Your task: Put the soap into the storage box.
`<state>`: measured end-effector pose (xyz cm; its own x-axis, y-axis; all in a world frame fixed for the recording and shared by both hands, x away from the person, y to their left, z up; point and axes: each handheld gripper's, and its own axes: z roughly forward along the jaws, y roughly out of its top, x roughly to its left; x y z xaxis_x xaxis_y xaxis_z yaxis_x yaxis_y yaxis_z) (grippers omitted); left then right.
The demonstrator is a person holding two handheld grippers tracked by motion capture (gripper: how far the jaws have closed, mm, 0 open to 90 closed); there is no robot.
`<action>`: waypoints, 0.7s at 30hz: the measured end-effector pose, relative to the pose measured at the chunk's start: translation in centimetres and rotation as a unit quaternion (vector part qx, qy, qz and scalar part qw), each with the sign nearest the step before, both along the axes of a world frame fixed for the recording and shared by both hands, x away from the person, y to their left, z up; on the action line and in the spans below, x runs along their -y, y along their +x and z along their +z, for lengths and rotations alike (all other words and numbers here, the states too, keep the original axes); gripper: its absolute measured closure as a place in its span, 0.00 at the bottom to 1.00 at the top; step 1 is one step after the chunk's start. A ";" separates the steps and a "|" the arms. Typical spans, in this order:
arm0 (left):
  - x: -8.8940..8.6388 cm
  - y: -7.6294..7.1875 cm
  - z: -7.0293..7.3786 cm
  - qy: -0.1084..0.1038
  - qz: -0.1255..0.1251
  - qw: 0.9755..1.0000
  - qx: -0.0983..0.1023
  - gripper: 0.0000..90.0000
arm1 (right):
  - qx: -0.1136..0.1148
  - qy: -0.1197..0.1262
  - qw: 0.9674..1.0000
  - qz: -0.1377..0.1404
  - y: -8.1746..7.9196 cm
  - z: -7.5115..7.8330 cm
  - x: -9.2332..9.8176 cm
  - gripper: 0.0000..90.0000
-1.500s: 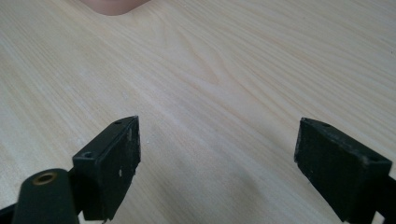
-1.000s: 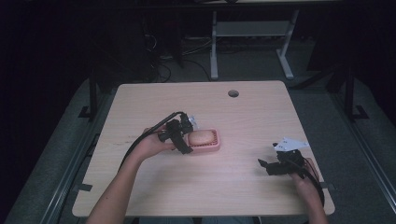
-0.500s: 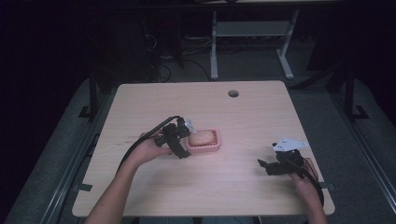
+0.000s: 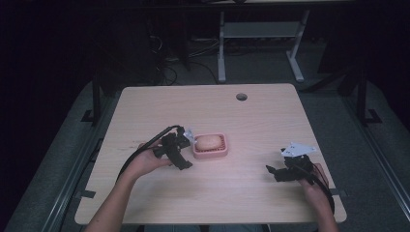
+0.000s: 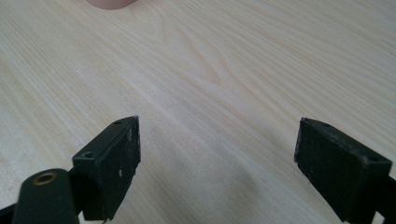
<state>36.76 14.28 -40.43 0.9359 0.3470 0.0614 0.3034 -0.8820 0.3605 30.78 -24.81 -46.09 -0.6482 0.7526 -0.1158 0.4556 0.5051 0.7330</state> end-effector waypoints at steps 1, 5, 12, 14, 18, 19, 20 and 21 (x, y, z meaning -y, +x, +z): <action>-0.2 -0.1 -0.1 -0.001 0.002 1.000 -0.001 0.24 | -0.001 -0.001 1.000 0.000 0.0 0.0 0.0 0.15; -1.0 -0.5 -0.2 -0.009 0.005 1.000 -0.002 0.24 | 0.000 -0.004 1.000 0.002 0.0 0.0 -0.1 0.15; -2.1 -1.2 -0.3 -0.018 0.013 1.000 -0.002 0.24 | -0.001 -0.009 1.000 0.004 0.0 -0.1 -0.2 0.15; -2.4 -1.5 -0.3 -0.019 0.013 1.000 -0.003 0.24 | -0.001 -0.011 1.000 0.004 0.0 -0.1 -0.1 0.15; -2.7 -1.9 -0.3 -0.021 0.013 1.000 0.000 0.24 | -0.002 -0.009 1.000 0.001 -0.1 -0.1 -0.2 0.15; -2.8 -2.0 -0.3 -0.022 0.014 1.000 0.001 0.24 | -0.002 -0.011 1.000 0.002 -0.1 -0.1 -0.2 0.15; -2.9 -2.1 -0.3 -0.022 0.013 1.000 0.004 0.24 | -0.003 -0.011 1.000 0.002 -0.1 -0.1 -0.2 0.15; -3.0 -2.2 -0.3 -0.024 0.013 1.000 0.007 0.24 | -0.003 -0.012 1.000 0.003 -0.1 -0.1 -0.2 0.15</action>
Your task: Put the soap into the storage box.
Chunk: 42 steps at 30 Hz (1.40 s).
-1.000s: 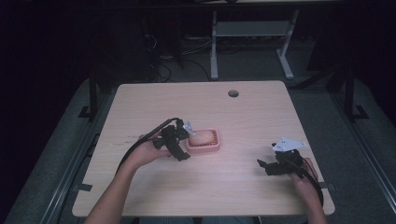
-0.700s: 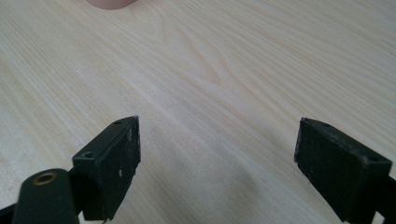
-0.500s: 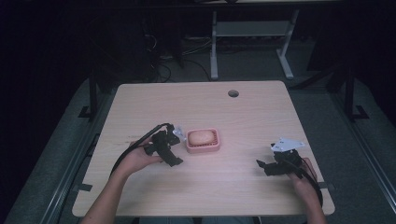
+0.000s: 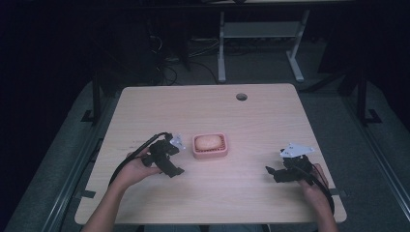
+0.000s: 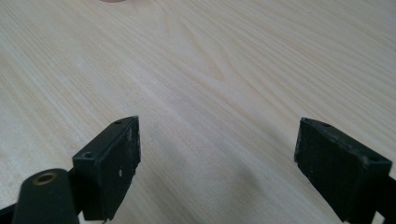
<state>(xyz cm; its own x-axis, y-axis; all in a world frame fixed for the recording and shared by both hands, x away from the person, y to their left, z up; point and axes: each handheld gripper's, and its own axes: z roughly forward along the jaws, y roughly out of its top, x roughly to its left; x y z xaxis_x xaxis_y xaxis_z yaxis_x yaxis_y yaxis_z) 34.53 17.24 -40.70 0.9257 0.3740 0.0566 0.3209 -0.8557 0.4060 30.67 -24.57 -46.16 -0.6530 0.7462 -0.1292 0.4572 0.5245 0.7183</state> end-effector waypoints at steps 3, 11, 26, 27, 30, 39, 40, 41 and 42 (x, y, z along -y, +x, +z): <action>-0.2 -0.4 -0.1 -0.008 0.001 1.000 0.003 0.24 | 0.001 -0.002 1.000 0.000 0.0 0.0 0.0 0.15; -1.0 -1.2 -0.6 -0.011 0.003 1.000 0.003 0.24 | 0.003 -0.006 1.000 0.002 -0.1 0.1 -0.1 0.15; -2.4 -2.5 -1.6 -0.020 0.011 1.000 0.001 0.24 | 0.004 -0.006 1.000 0.002 -0.1 0.1 -0.2 0.15; -2.6 -2.6 -1.6 -0.019 0.012 1.000 0.002 0.24 | 0.004 -0.007 1.000 0.002 -0.1 0.1 -0.2 0.15; -3.1 -3.0 -1.7 -0.020 0.018 1.000 0.001 0.24 | 0.003 -0.008 1.000 0.004 -0.1 0.1 -0.2 0.15; -4.5 -4.4 -2.2 -0.044 0.034 0.998 0.010 0.25 | 0.005 -0.005 1.000 0.007 -0.1 0.2 -0.2 0.15; -4.6 -4.5 -2.3 -0.042 0.036 0.998 0.009 0.25 | 0.005 -0.004 1.000 0.007 -0.1 0.2 -0.2 0.15; -4.6 -4.5 -2.4 -0.041 0.035 0.998 0.008 0.25 | 0.005 -0.001 1.000 0.008 -0.1 0.3 -0.3 0.15; -4.6 -4.5 -2.5 -0.042 0.037 0.998 0.005 0.25 | 0.008 -0.003 1.000 0.010 -0.1 0.3 -0.3 0.15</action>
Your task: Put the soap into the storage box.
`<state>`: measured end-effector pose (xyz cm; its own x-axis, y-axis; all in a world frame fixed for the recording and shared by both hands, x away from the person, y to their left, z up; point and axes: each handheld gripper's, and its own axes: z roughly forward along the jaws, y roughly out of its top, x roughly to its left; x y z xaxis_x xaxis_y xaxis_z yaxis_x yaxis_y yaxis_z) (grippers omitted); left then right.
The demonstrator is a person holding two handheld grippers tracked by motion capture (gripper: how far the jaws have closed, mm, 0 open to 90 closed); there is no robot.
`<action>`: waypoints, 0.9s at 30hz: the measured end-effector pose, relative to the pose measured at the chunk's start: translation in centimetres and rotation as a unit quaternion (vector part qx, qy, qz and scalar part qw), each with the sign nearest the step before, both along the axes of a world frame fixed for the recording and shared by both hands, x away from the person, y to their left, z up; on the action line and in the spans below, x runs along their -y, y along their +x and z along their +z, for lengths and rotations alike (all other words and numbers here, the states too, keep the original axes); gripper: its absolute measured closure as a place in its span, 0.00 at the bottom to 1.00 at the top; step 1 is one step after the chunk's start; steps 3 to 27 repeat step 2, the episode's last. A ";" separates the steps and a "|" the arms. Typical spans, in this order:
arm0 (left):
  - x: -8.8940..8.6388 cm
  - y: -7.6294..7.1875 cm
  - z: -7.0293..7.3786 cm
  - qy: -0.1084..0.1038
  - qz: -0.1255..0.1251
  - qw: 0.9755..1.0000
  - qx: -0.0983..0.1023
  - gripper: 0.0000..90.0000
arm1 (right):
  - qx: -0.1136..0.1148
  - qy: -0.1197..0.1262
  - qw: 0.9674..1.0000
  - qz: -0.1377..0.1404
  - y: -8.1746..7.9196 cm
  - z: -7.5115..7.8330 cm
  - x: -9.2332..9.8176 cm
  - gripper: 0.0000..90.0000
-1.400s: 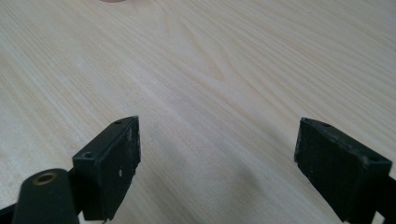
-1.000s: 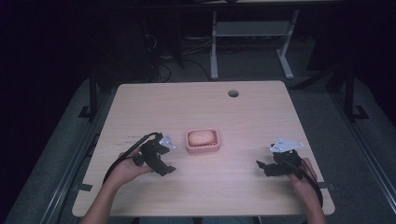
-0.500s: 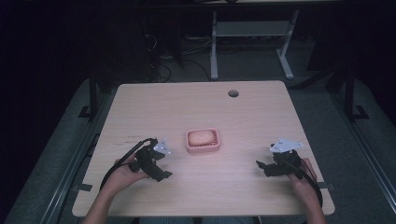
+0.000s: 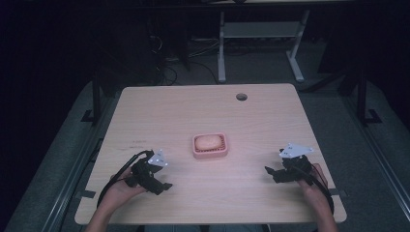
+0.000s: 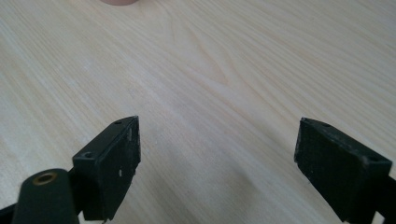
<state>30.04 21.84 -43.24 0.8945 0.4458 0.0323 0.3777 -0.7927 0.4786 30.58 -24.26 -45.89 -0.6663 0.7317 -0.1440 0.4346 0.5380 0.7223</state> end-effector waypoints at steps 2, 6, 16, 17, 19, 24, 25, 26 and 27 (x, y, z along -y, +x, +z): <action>0.0 0.2 -0.2 -0.002 0.006 1.000 -0.001 0.24 | -0.001 0.000 1.000 0.003 0.0 0.0 -0.1 0.15; 0.0 0.2 -0.2 -0.002 0.006 1.000 -0.001 0.24 | -0.001 0.000 1.000 0.003 0.0 0.0 -0.1 0.15; 0.0 0.2 -0.2 -0.002 0.006 1.000 -0.001 0.24 | -0.001 0.000 1.000 0.003 0.0 0.0 -0.1 0.15; 0.0 0.2 -0.2 -0.002 0.006 1.000 -0.001 0.24 | -0.001 0.000 1.000 0.003 0.0 0.0 -0.1 0.15; 0.0 0.2 -0.2 -0.002 0.006 1.000 -0.001 0.24 | -0.001 0.000 1.000 0.003 0.0 0.0 -0.1 0.15; 0.0 0.2 -0.2 -0.002 0.006 1.000 -0.001 0.24 | -0.001 0.000 1.000 0.003 0.0 0.0 -0.1 0.15; 0.0 0.2 -0.2 -0.002 0.006 1.000 -0.001 0.24 | -0.001 0.000 1.000 0.003 0.0 0.0 -0.1 0.15; 0.0 0.2 -0.2 -0.002 0.006 1.000 -0.001 0.24 | -0.001 0.000 1.000 0.003 0.0 0.0 -0.1 0.15; 0.0 0.2 -0.2 -0.002 0.006 1.000 -0.001 0.24 | -0.001 0.000 1.000 0.003 0.0 0.0 -0.1 0.15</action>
